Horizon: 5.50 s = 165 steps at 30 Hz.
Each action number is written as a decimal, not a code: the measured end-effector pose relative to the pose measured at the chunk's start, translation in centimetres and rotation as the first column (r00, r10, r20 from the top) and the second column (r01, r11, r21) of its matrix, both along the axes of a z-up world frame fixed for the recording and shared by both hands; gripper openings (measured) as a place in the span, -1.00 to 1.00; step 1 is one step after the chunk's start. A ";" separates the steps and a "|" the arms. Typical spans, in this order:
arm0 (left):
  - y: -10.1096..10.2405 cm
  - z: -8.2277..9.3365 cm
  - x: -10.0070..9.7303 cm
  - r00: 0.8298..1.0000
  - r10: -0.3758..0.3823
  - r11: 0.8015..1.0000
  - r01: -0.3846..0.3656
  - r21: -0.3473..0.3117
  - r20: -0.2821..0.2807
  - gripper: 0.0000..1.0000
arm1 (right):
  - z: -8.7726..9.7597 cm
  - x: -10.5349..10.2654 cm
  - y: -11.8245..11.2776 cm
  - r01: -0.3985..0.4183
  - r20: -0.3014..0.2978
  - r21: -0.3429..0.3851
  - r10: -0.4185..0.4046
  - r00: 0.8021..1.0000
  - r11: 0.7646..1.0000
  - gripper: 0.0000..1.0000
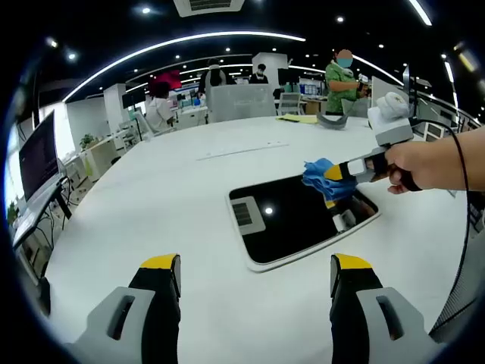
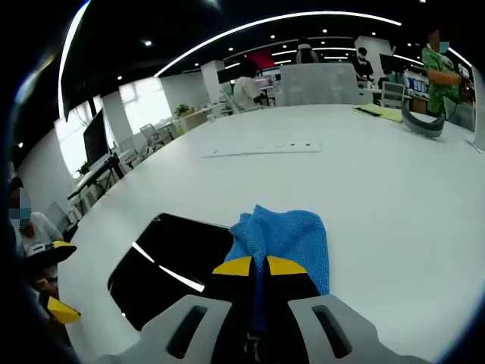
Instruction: Wipe the mirror surface with the cleaning cloth until all visible marks leave the cleaned area.
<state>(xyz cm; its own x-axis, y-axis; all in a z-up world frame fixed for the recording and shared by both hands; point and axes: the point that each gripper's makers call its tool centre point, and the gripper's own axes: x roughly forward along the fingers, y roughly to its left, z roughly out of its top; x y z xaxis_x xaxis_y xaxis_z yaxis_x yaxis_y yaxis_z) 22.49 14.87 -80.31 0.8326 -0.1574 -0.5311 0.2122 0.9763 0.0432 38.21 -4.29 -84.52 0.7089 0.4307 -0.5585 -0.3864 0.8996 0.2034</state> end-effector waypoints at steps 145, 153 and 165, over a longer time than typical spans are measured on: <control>0.3 0.0 0.4 1.000 0.028 0.999 -0.028 -0.021 0.006 0.63 | 0.1 -1.3 9.9 -0.246 -0.015 0.021 0.246 0.969 0.969 -0.97; 0.3 -0.2 0.3 0.999 0.031 0.999 -0.032 -0.029 -0.003 0.63 | 0.0 -0.4 10.8 -0.261 -0.014 0.017 0.261 0.965 0.965 -0.97; 0.4 -0.1 0.2 0.999 0.039 0.999 -0.039 -0.028 -0.005 0.63 | 0.1 -0.1 12.8 -0.300 -0.015 0.013 0.300 0.954 0.954 -0.97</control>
<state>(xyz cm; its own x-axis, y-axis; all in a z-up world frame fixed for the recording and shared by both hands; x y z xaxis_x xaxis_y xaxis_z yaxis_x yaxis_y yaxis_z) 22.65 15.29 -80.45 0.8359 -0.1397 -0.5308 0.1737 0.9847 0.0143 38.09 8.51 -84.43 0.5370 0.6280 -0.5632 -0.6346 0.7407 0.2208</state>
